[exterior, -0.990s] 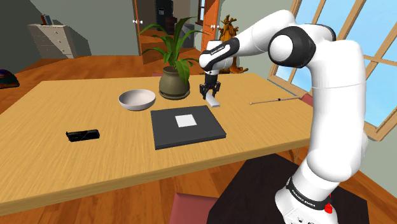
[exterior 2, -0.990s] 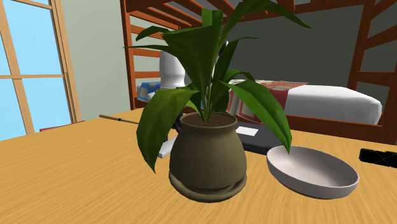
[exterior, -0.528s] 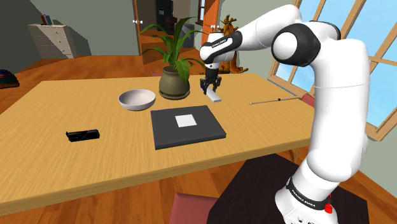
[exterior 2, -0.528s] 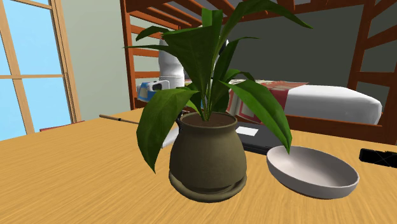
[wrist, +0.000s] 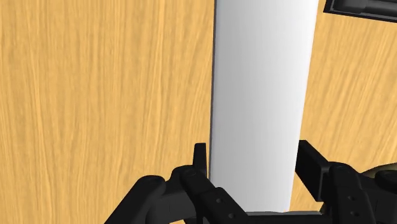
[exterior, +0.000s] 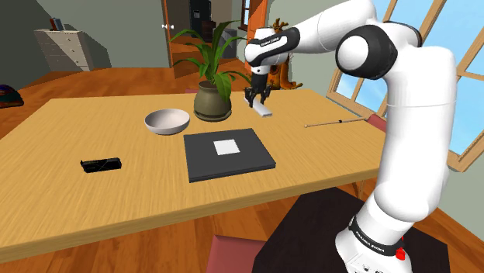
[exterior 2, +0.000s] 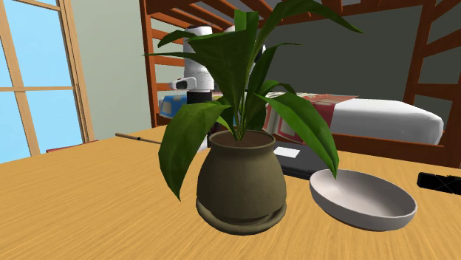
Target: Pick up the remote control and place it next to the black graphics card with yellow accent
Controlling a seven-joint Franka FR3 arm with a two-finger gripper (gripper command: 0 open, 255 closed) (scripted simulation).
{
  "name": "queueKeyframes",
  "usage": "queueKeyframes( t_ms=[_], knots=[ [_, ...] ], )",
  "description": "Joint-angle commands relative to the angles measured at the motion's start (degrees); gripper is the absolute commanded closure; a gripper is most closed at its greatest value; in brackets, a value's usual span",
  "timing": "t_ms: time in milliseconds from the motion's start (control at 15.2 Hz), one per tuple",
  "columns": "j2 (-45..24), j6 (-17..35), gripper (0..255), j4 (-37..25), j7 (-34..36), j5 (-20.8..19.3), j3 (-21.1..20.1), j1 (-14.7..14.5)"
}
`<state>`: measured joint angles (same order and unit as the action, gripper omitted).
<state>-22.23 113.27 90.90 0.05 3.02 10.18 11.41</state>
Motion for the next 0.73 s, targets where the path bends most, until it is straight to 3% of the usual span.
queueKeyframes(
  t_ms=[0, 330, 660],
  knots=[
    [0.3, -1.3, 255, -0.9, 0.1, -0.1, 0.0, 0.0],
    [1.0, -4.6, 255, -3.6, 0.1, -0.2, 0.1, 0.0],
    [4.0, -3.4, 255, 0.5, 6.3, -1.3, -1.6, -4.4]
  ],
)
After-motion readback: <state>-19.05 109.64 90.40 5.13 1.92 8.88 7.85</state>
